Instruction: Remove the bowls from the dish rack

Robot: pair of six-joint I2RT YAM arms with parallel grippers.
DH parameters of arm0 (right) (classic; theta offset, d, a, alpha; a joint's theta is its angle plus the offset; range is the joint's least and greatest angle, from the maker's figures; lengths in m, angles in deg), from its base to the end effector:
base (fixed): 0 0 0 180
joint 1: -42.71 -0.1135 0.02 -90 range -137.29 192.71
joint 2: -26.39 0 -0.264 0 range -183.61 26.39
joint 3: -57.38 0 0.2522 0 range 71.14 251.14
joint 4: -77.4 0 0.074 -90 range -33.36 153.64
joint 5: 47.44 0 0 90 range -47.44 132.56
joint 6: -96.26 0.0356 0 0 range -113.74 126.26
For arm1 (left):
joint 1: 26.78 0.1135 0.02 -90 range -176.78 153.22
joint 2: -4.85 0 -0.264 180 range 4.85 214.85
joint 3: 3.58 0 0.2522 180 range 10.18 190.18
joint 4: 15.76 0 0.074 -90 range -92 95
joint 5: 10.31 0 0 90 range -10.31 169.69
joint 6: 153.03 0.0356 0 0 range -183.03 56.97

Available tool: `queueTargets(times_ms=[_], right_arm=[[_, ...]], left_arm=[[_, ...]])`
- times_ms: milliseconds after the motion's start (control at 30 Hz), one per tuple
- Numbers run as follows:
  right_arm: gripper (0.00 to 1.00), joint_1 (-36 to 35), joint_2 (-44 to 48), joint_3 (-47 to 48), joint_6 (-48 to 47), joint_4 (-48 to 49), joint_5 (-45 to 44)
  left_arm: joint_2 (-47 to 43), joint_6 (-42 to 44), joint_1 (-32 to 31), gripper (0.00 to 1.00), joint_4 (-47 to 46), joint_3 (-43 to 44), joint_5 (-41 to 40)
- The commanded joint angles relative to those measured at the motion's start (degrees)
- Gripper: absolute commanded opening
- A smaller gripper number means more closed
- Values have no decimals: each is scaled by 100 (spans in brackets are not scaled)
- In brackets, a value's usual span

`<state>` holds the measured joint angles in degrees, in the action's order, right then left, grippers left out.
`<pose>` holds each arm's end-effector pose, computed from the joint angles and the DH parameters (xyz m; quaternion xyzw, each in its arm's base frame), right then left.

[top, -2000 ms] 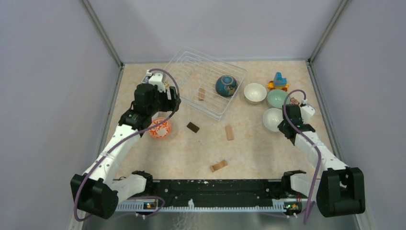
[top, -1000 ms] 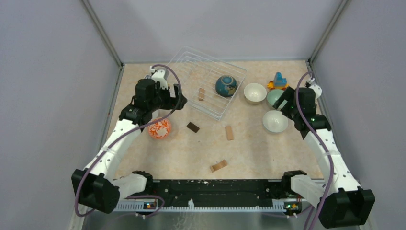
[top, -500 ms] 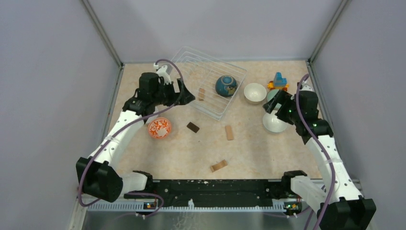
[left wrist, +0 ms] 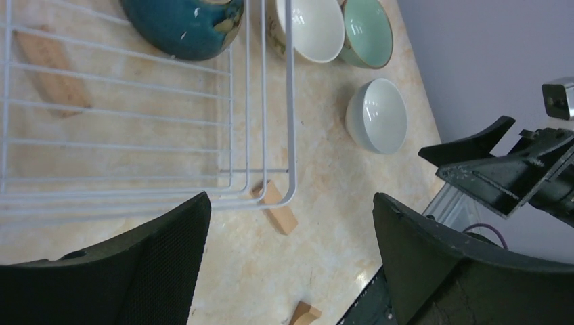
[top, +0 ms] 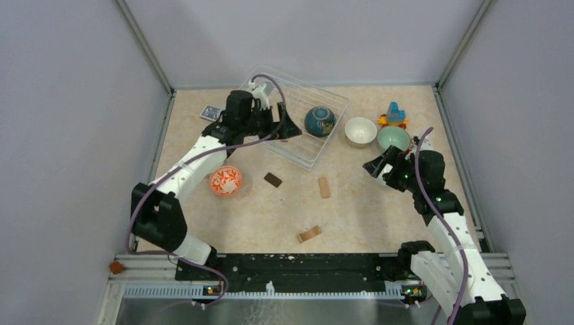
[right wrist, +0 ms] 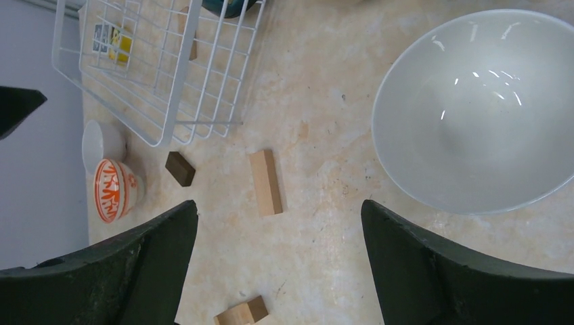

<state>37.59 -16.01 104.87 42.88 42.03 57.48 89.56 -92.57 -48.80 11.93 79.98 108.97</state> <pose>0.1684 0.0243 0.2592 0.1712 0.8452 0.2811 0.4212 0.3085 -0.1436 0.3206 0.0737 0.8396 -0.4100 0.3486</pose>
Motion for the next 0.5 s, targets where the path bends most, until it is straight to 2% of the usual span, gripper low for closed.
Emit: queueTargets(times_ms=[0,200,367,467], right_arm=[[89,31,55,69,7,137,69],[89,29,266,194,-136,-45,-131],[89,30,523,136,-122,65,-381],[90,32,570,124,-125,135,-443]], left_arm=[[692,104,-530,93,-52,1155,-988],[1659,263,-904,89,161,2065,-2329],[2384,66,-1018,97,331,2739,-3451],[2742,-12,-1020,99,272,3044,-3535]])
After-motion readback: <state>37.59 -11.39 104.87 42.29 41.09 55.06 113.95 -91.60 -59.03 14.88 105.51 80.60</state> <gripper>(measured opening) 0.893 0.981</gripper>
